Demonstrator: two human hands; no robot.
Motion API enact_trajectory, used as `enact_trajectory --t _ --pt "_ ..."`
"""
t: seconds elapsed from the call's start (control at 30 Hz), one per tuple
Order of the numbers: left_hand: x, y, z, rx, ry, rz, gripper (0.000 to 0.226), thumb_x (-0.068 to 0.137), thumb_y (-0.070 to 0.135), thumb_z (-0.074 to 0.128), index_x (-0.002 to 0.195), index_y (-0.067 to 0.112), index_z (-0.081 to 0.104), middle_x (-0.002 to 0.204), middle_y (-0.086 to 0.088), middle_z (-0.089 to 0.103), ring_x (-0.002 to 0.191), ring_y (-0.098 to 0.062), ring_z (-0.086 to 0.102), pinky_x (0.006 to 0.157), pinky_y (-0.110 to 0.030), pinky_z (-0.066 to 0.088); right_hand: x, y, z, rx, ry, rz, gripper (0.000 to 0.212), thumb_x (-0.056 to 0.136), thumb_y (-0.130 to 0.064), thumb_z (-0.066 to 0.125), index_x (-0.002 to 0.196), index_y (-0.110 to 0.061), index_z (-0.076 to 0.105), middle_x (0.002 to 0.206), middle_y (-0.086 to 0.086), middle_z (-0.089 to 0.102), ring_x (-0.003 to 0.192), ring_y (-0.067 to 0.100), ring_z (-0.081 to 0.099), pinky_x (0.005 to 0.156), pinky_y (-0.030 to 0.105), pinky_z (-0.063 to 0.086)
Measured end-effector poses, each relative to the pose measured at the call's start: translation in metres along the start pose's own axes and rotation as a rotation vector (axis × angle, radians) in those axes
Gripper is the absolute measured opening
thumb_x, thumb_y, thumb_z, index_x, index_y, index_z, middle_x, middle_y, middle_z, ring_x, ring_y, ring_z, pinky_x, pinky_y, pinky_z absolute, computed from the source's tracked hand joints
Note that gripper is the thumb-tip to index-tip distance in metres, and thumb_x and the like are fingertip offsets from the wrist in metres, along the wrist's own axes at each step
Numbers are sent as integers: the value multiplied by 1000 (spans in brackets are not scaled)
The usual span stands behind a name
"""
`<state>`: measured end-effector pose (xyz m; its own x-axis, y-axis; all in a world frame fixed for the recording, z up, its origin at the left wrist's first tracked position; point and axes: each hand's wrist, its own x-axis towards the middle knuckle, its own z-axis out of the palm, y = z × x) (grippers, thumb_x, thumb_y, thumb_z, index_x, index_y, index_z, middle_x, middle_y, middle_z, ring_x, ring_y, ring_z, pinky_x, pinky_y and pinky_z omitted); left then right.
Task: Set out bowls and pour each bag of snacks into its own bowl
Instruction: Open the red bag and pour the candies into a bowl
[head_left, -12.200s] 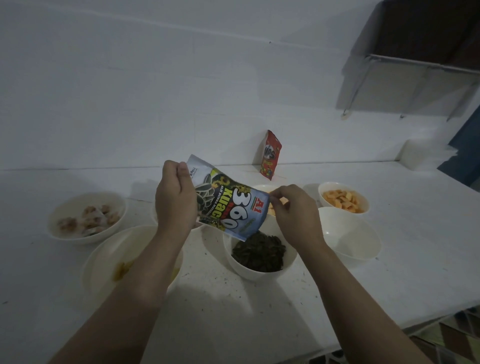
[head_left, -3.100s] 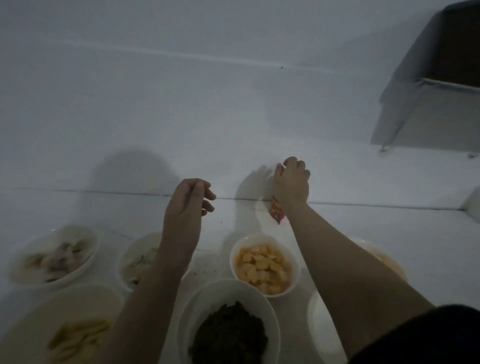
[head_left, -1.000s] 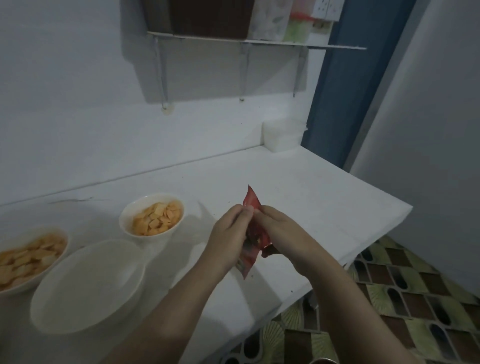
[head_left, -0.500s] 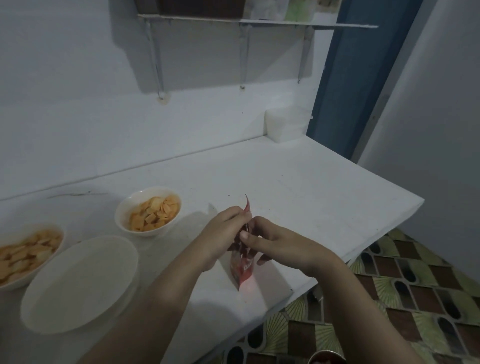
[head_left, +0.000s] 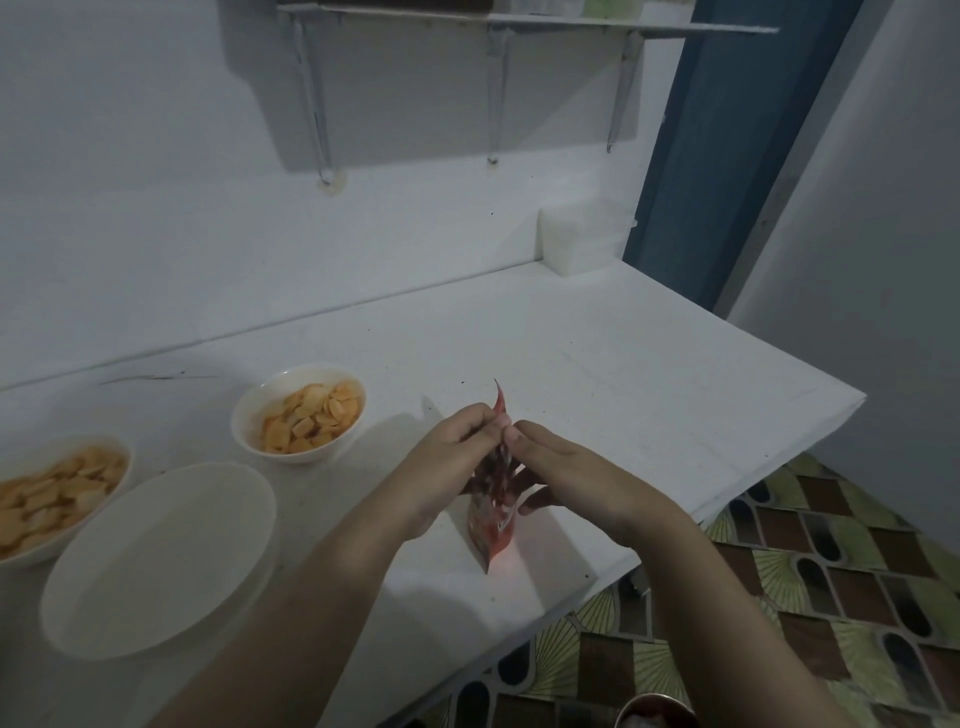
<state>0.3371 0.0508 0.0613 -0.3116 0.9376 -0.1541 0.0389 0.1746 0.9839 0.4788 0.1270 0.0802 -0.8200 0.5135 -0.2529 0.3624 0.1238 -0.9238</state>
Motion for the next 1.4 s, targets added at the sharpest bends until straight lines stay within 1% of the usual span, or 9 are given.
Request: enact_trajectory --t 0.13,0.23,0.43,0.6,0.9,1.0,1.1,1.2,1.4 --pt "0 -2 -1 77 31 2 28 95 39 50 82 17 63 83 -8 62 82 -21 61 93 -50 52 0 -1 3 -3 36 9 44 104 -46 35 114 -10 58 102 8 69 80 8 67 82 30 57" --pt "1 3 -4 193 33 33 34 91 39 49 66 22 65 69 -1 63 72 -18 61 89 -53 53 0 -2 5 1 79 -3 43 104 -45 36 106 -10 60 93 0 68 80 8 66 74 26 54" --pt "1 3 -2 253 26 112 33 90 35 52 61 24 61 67 -3 58 66 -18 55 81 -55 53 3 1 8 52 172 11 40 102 -37 40 98 -2 60 87 7 66 73 14 65 72 32 54" --pt "1 -2 -1 227 -2 159 38 77 50 52 64 15 52 70 -6 50 68 -17 48 71 -38 42 5 -1 6 105 238 77 32 96 -26 43 88 -5 66 85 12 70 72 20 66 68 31 55" --pt "0 0 -2 187 99 167 34 90 12 53 57 14 57 59 -1 55 61 -14 49 67 -35 42 1 -10 3 -93 215 -19 23 95 -18 52 73 -10 56 68 -5 67 63 6 60 56 17 50" --pt "1 1 0 244 115 172 34 87 16 55 53 15 53 58 -2 52 59 -15 46 64 -33 39 0 -11 -1 -293 281 -63 22 88 -19 59 73 -4 56 77 10 67 64 11 55 60 31 49" --pt "2 6 -6 283 180 188 30 85 13 57 57 4 55 58 -5 55 57 -12 53 63 -28 44 0 -8 -6 -481 354 -70 26 85 -23 63 76 1 58 72 15 61 59 16 47 56 31 38" --pt "3 11 -14 338 247 200 28 87 12 55 62 -1 60 58 -1 62 56 -5 58 64 -27 46 -2 -6 -11 -455 387 -4 30 88 -29 62 78 -1 62 79 12 69 68 27 63 63 40 52" --pt "5 12 -2 399 185 230 30 83 21 55 56 8 54 65 -17 62 61 -27 57 61 -42 46 6 -21 -3 -396 344 52 30 87 -31 55 78 -3 61 75 9 70 70 27 70 72 50 60"
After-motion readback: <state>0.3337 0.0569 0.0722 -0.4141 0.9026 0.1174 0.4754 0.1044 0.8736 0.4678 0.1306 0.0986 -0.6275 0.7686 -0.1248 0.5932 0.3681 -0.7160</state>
